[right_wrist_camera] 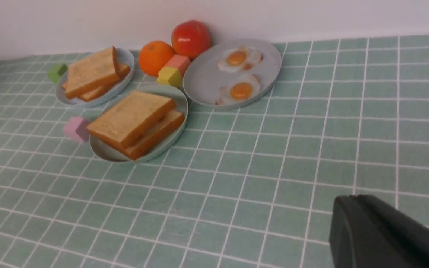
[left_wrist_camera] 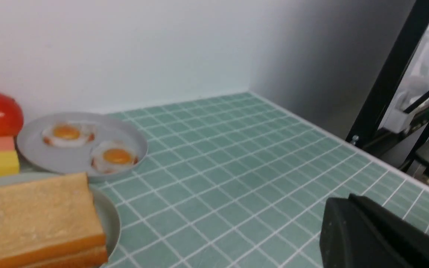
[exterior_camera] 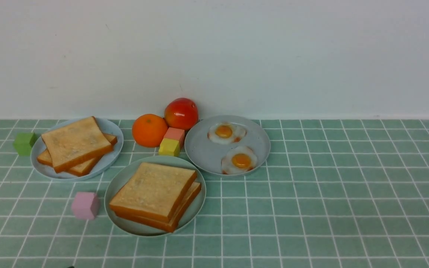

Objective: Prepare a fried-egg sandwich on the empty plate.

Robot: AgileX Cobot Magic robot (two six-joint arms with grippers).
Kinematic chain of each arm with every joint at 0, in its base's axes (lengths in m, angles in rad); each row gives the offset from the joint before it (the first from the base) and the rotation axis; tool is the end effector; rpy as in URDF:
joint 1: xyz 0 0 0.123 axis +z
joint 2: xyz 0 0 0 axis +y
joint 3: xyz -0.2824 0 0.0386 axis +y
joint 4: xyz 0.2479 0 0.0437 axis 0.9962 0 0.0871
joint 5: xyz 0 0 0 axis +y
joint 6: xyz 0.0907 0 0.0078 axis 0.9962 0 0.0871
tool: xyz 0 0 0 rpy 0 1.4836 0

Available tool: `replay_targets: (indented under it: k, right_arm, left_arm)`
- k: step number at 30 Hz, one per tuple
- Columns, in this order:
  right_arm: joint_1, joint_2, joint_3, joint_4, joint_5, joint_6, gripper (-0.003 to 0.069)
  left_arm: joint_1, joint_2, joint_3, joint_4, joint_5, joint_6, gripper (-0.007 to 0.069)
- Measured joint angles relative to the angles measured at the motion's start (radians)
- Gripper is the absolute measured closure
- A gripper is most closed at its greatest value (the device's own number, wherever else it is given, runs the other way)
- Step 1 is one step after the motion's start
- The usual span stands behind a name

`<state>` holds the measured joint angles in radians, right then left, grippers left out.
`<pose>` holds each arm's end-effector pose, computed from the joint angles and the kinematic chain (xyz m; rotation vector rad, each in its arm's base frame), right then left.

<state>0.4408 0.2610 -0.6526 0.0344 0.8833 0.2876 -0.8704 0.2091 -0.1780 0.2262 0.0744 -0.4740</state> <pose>0.0290 0.0164 0.3323 -0.1496 2.0055 0.5111 0.0475 -0.0540 0.2537 0.4933 1.5791 -0.8519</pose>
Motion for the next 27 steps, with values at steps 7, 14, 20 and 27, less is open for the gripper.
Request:
replay_targets:
  k: [7,14,20,27]
  right_arm:
    - [0.0,0.0,0.057,-0.001,0.004,0.0,0.0664]
    - [-0.236,-0.084,0.176,0.008,-0.125,-0.103,0.0662]
    - [-0.445,-0.243,0.499,0.179,-0.388,-0.378,0.0662]
    - [-0.451,-0.271,0.666,0.19,-0.489,-0.428,0.0662]
  left_arm:
    - [0.0,0.0,0.0,0.0,0.057,0.0,0.0638]
    - [-0.001,0.0,0.0,0.0,0.078,0.0,0.0637]
    - [-0.001,0.0,0.0,0.0,0.08,0.0,0.0634]
    - [-0.001,0.0,0.0,0.0,0.087,0.0,0.0627]
